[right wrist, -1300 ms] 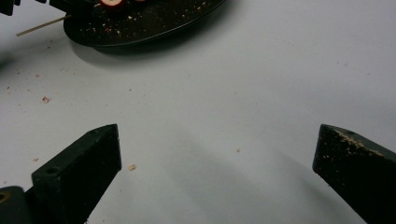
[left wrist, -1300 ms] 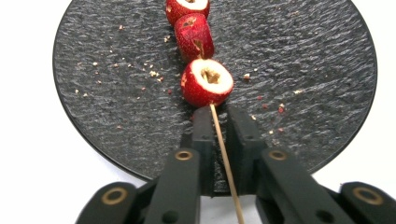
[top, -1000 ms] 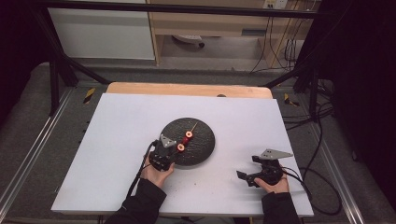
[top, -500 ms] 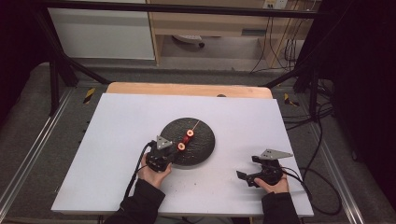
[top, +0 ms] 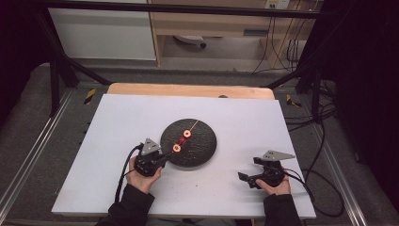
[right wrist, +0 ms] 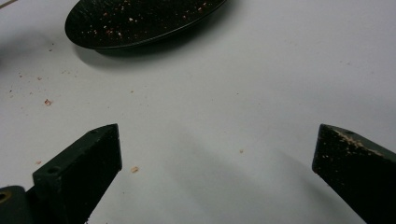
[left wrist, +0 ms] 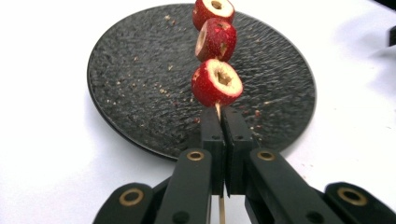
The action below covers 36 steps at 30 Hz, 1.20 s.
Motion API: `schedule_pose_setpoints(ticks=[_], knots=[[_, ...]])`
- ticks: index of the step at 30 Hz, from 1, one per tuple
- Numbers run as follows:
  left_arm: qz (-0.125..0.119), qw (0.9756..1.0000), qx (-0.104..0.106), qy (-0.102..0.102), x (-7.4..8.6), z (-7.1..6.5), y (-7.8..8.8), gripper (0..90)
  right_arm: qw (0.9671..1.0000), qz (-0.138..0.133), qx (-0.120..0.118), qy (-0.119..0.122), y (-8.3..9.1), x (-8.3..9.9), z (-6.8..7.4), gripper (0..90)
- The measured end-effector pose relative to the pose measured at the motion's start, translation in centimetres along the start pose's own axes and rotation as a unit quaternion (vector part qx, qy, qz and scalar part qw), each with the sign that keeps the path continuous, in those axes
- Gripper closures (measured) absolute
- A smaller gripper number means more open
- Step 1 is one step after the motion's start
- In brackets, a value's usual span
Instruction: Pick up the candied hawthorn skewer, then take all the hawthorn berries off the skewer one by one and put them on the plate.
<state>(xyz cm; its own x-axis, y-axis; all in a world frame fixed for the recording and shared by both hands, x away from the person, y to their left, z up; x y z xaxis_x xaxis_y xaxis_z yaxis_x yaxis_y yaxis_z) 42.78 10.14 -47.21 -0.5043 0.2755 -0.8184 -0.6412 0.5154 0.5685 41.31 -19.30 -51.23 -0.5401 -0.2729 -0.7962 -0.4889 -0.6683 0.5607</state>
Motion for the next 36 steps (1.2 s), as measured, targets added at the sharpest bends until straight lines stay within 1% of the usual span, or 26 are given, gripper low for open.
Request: schedule_pose_setpoints(ticks=[2, 7, 11, 13, 14, 16, 18, 20, 22, 25, 26, 27, 29, 30, 31, 33, 36], knots=[[-0.003, 1.0, 0.002, -0.005, 0.0, 0.2, 0.5, 88.4, 1.0, -0.002, 0.0, -0.001, 0.0, -0.1, 0.0, 2.5], [-0.009, 0.9997, 0.017, -0.013, 0.3, 0.3, 1.5, 88.4, 1.0, -0.002, -0.003, -0.003, -0.1, -0.1, 0.2, 2.3], [-0.016, 0.9991, 0.035, -0.021, 0.9, 0.3, 2.2, 88.4, 1.0, -0.003, -0.007, -0.001, -0.2, -0.2, 0.5, 2.1], [-0.017, 0.9989, 0.036, -0.025, 1.2, 0.5, 2.5, 88.4, 0.9999, -0.004, -0.009, -0.004, -0.3, -0.3, 0.6, 2.1], [-0.02, 0.9986, 0.041, -0.027, 1.4, 0.5, 2.7, 88.4, 0.9999, -0.003, -0.011, -0.003, -0.3, -0.3, 0.7, 2.1], [-0.024, 0.9983, 0.046, -0.025, 1.9, 0.8, 3.0, 88.4, 0.9999, -0.005, -0.013, -0.004, -0.4, -0.4, 0.7, 2.2], [-0.028, 0.9979, 0.052, -0.026, 2.4, 1.0, 3.3, 88.4, 0.9998, -0.009, -0.015, -0.009, -0.4, -0.5, 0.9, 2.2], [-0.028, 0.9978, 0.054, -0.025, 2.9, 1.2, 3.7, 88.5, 0.9998, -0.009, -0.018, -0.007, -0.4, -0.5, 1.0, 2.1], [-0.029, 0.9979, 0.053, -0.024, 3.3, 1.5, 4.0, 88.4, 0.9998, -0.007, -0.018, -0.005, -0.6, -0.6, 1.3, 2.0], [-0.034, 0.9974, 0.061, -0.02, 3.6, 1.7, 4.4, 88.4, 0.9995, -0.011, -0.028, -0.003, -0.9, -1.0, 1.9, 1.9], [-0.035, 0.9974, 0.06, -0.021, 3.7, 1.7, 4.5, 88.4, 0.9994, -0.01, -0.034, -0.001, -1.1, -1.1, 2.4, 1.7], [-0.035, 0.9974, 0.059, -0.023, 3.8, 1.8, 4.6, 88.4, 0.9994, -0.01, -0.034, -0.001, -1.1, -1.1, 2.4, 1.7], [-0.038, 0.9971, 0.061, -0.024, 4.0, 1.7, 4.8, 88.4, 0.9993, -0.008, -0.037, 0.002, -1.4, -1.3, 2.9, 1.6], [-0.038, 0.9971, 0.061, -0.026, 4.1, 1.7, 4.8, 88.4, 0.9992, -0.007, -0.04, 0.003, -1.7, -1.4, 3.4, 1.5], [-0.038, 0.9969, 0.062, -0.028, 4.1, 1.7, 4.8, 88.4, 0.9992, -0.007, -0.04, 0.003, -1.7, -1.4, 3.4, 1.5], [-0.038, 0.9966, 0.067, -0.03, 4.2, 1.6, 4.8, 88.4, 0.9988, -0.008, -0.049, 0.003, -2.1, -1.6, 4.0, 1.2], [-0.038, 0.9963, 0.069, -0.034, 4.3, 1.3, 4.7, 88.4, 0.9986, -0.002, -0.052, 0.01, -2.7, -1.9, 4.8, 0.8]])
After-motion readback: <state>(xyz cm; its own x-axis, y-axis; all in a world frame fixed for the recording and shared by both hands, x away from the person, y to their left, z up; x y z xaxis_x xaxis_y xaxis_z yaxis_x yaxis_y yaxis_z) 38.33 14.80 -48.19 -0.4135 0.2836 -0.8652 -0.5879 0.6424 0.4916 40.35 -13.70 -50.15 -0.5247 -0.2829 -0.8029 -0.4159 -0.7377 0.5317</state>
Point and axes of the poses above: each handheld gripper's, and its own axes: y roughly backward along the jaws, x roughly out of its underside, z roughly to its left, the point moved 10 cm from there along -y, roughly forward along the jaws, and after that the axes turned 3 degrees about -x, right-handed, at the moved point
